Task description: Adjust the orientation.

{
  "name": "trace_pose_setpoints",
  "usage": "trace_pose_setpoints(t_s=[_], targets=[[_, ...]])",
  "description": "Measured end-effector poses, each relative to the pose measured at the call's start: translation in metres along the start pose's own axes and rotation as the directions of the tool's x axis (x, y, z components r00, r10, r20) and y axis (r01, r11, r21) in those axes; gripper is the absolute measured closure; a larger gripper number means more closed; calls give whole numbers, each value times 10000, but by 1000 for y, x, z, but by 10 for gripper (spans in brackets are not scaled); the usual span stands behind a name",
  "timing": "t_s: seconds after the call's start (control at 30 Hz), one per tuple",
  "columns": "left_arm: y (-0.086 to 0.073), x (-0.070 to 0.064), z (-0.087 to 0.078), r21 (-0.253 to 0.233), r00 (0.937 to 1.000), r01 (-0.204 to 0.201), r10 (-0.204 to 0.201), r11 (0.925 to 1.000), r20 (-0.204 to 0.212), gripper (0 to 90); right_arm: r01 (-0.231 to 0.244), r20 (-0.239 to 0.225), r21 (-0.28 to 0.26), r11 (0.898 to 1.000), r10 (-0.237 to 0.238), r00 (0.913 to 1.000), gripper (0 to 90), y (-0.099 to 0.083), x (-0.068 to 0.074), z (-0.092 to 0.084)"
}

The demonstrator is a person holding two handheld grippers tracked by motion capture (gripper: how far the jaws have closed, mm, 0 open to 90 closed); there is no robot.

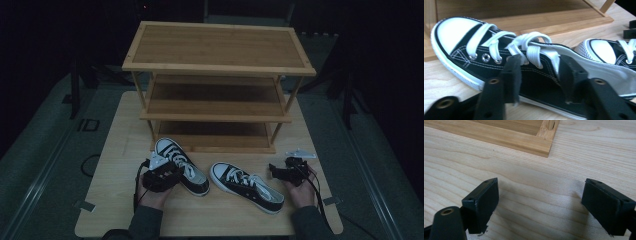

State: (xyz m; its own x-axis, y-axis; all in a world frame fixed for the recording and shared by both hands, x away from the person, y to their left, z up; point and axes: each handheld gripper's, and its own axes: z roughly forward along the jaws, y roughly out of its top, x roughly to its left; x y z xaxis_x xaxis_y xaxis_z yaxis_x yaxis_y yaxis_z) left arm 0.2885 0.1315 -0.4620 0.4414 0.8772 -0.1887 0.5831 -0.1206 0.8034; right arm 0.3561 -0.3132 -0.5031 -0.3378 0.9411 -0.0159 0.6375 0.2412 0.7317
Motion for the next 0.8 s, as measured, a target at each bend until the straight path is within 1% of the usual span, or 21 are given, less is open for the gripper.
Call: trace_pose_setpoints(t_s=[0.03, 0.07, 0.17, 0.2, 0.23, 0.27, 0.3, 0.33, 0.4, 0.5, 0.57, 0.67, 0.7, 0.8], targets=[[0, 0, 0, 24, 10000, 62, -62, 10000, 41, 598, -1, -1, 0, 10000, 1, 10000, 138, 0, 0, 0], [0, 0, 0, 61, 9998, 104, -105, 9999, 189, 630, -1, -1, 0, 10000, 1, 10000, 138, 0, 0, 0], [0, -2, -1, 214, 9998, -26, 21, 9998, 200, 747, 1, 1, 0, 10000, -1, 10000, 138, 0, 0, 0], [0, -2, -2, 248, 9998, -123, 119, 9996, 173, 776, 0, -1, 0, 10000, 0, 10000, 138, 0, 0, 0], [0, -2, -2, 248, 9998, -123, 119, 9996, 173, 792, 1, 0, 1, 10000, -1, 10000, 138, 0, 0, 0], [0, -1, -5, 212, 9993, -172, 166, 9996, 323, 804, 0, 0, -1, 10000, 0, 10000, 138, 0, 0, 0], [0, 1, -7, 181, 9989, -116, 107, 9998, 450, 823, -1, 0, 1, 10000, 1, 10000, 138, 0, 0, 0], [-1, 2, -9, 158, 9986, -46, 37, 9999, 528, 830, 0, 0, 0, 10000, 0, 10000, 138, 0, 0, 0], [-2, 4, -12, 144, 9980, -63, 54, 9999, 635, 835, 0, -1, 1, 10000, 0, 10000, 138, 0, 0, 0], [-5, 6, -18, 164, 9978, -166, 156, 9997, 643, 843, 1, -2, 0, 10000, -1, 10000, 138, 0, 0, 0], [-7, 8, -23, 149, 9975, -98, 87, 9998, 702, 846, 0, -2, 0, 10000, 0, 10000, 138, 0, 0, 0], [-10, 11, -29, 128, 9981, -80, 72, 9999, 612, 849, -1, 0, -1, 10000, 1, 10000, 138, 0, 0, 0], [-11, 12, -31, 124, 9985, -37, 30, 9999, 545, 849, 0, 0, 0, 10000, 0, 10000, 138, 0, 0, 0], [-14, 15, -33, 61, 9985, 119, -122, 9999, 526, 844, 0, 1, 0, 10000, 0, 10000, 138, 0, 0, 0]])
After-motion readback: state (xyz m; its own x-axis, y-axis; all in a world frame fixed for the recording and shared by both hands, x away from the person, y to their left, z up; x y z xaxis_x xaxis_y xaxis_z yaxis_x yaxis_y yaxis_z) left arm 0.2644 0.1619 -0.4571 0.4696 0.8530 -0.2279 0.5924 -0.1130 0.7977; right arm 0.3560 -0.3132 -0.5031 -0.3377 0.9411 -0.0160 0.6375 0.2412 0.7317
